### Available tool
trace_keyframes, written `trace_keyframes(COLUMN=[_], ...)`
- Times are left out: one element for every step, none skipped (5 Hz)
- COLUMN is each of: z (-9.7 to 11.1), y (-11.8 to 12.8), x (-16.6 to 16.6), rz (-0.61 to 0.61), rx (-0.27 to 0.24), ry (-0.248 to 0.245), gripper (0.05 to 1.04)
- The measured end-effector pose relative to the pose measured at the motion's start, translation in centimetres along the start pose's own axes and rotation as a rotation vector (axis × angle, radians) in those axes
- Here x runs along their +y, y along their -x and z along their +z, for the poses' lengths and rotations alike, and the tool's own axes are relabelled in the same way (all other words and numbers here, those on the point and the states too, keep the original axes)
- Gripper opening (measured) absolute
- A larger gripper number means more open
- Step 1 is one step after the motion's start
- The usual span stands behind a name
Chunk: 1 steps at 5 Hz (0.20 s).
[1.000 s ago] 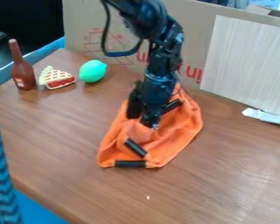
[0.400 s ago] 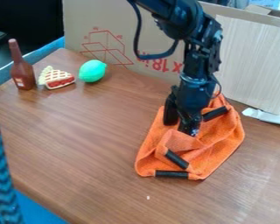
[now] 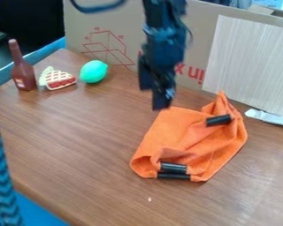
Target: Fold from left to right
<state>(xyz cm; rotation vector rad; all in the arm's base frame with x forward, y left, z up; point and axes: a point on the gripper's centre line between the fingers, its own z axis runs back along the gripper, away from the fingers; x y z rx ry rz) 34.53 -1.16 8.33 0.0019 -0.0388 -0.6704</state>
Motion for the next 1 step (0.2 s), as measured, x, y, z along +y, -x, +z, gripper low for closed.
trace_keyframes(z=[4.45], y=[3.34], x=[1.08], rz=[0.028], rx=[-0.059], ry=[-0.017], gripper=[0.999])
